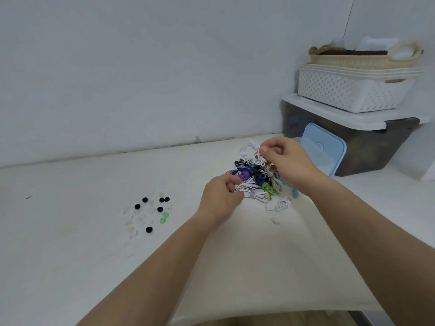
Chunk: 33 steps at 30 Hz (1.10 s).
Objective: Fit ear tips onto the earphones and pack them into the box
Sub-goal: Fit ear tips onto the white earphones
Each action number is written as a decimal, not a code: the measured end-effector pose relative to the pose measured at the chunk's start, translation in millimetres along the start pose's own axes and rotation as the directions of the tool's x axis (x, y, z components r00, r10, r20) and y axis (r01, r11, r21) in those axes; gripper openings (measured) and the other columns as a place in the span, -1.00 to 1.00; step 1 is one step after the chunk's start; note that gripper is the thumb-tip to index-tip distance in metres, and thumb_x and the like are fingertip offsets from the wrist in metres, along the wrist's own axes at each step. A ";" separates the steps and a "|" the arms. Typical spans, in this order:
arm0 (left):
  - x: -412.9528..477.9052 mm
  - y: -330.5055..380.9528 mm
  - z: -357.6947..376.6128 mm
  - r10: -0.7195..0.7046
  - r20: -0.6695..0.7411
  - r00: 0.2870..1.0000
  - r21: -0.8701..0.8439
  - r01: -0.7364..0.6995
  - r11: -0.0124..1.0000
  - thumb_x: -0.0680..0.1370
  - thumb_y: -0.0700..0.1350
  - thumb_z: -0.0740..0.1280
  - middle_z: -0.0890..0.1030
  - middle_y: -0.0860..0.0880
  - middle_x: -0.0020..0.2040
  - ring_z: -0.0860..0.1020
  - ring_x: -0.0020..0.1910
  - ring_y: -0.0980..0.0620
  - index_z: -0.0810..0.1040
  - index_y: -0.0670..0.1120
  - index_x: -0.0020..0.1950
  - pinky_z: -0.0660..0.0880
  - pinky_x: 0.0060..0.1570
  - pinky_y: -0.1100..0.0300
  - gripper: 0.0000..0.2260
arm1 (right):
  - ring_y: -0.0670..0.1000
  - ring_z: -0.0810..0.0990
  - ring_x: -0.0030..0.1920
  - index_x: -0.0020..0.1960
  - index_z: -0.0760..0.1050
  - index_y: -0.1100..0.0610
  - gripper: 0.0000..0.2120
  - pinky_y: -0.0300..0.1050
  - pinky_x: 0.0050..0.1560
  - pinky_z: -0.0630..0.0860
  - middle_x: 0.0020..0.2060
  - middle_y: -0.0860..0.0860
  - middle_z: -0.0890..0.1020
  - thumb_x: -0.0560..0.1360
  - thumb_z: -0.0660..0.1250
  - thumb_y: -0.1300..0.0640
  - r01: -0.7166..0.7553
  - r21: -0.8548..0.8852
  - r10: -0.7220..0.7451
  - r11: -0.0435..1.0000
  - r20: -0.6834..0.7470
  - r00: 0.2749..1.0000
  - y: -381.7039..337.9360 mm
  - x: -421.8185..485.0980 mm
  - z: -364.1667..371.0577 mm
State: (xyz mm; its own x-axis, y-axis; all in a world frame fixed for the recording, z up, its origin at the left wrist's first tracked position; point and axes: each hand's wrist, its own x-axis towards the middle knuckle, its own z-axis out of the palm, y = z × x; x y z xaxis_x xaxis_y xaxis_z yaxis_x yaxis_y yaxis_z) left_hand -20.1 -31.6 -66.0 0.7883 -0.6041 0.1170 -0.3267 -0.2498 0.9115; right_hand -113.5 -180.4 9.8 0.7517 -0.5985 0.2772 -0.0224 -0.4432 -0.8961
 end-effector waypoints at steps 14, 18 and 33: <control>-42.9 31.6 -81.6 -0.151 0.192 0.970 -0.894 0.236 0.381 0.57 -0.29 0.21 0.66 -0.26 0.14 0.68 0.07 -0.21 0.53 -0.21 0.30 0.64 0.04 0.04 -0.69 | 0.04 0.57 -0.26 -0.04 0.60 0.15 -0.97 -0.13 -0.16 0.59 -0.23 0.09 0.67 0.58 0.39 0.20 -0.081 0.217 0.013 0.973 0.301 0.954 -23.0 -23.3 44.3; -49.3 14.0 -96.8 -0.202 0.132 0.971 -0.821 0.221 0.527 0.62 -0.29 0.27 0.70 -0.20 0.04 0.70 -0.04 -0.11 0.59 -0.25 0.20 0.64 -0.03 0.17 -0.81 | 0.02 0.54 -0.30 -0.04 0.58 0.16 -0.99 -0.18 -0.27 0.52 -0.26 0.07 0.65 0.56 0.39 0.23 -0.101 0.217 0.023 0.971 0.336 0.942 -22.4 -31.8 64.7; -62.6 -18.8 -94.7 -0.127 0.015 0.992 -0.437 0.120 0.891 0.51 -0.34 0.45 0.69 -0.31 -0.08 0.70 -0.15 -0.08 0.64 -0.29 0.04 0.64 -0.07 0.20 -0.88 | -0.08 0.65 -0.06 0.04 0.64 -0.04 -0.88 -0.16 0.02 0.55 -0.10 -0.16 0.68 0.52 0.42 0.11 0.146 -0.174 -0.047 0.974 0.475 0.879 0.1 -48.6 92.3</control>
State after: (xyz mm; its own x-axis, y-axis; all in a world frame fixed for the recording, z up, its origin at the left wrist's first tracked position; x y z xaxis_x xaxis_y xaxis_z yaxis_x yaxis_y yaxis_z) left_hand -13.9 82.5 -53.1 0.8155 -0.5787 -0.0053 0.0315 0.0351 0.9989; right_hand -89.2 -89.8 -35.8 0.9747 -0.1878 0.1213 -0.0264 -0.6354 -0.7717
